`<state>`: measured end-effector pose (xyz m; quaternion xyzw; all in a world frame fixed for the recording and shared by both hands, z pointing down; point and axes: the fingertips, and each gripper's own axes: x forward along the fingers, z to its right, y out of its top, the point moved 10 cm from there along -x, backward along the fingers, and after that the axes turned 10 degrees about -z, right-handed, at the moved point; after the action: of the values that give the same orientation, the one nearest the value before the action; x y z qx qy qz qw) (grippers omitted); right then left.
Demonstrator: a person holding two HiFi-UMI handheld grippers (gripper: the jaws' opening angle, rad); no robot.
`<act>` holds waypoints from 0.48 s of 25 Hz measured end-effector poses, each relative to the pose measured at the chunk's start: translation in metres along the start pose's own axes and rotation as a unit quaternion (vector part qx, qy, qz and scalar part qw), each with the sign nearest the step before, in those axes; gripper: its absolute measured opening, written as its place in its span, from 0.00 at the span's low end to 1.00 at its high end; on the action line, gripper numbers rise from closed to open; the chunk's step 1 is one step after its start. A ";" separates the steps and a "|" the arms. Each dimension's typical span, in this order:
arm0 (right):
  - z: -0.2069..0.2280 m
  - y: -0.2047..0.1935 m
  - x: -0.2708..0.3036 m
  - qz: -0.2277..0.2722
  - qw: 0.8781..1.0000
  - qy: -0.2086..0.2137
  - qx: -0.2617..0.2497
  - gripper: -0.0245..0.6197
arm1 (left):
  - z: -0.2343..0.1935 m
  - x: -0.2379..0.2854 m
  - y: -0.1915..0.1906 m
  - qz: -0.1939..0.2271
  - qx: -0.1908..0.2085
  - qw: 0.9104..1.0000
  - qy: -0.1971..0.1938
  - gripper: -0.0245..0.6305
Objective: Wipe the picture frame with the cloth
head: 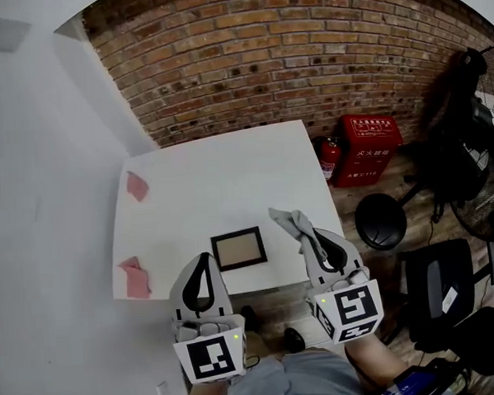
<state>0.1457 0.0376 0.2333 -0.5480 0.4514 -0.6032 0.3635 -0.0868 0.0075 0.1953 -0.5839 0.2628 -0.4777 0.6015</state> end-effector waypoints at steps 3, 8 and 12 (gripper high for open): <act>-0.001 0.005 -0.018 0.015 1.000 0.007 -0.007 0.09 | 0.009 -0.013 0.010 0.013 -0.001 1.000 0.004 0.05; -0.008 -0.001 -0.033 0.016 1.000 0.017 -0.019 0.08 | 0.017 -0.027 0.012 0.016 -0.002 1.000 0.005 0.05; -0.009 0.000 -0.035 0.021 0.999 0.020 -0.017 0.08 | 0.015 -0.029 0.013 0.016 -0.002 1.000 0.008 0.05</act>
<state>0.1414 0.0713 0.2219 -0.5321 0.4802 -0.5984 0.3581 -0.0818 0.0381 0.1784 -0.5769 0.2781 -0.4725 0.6056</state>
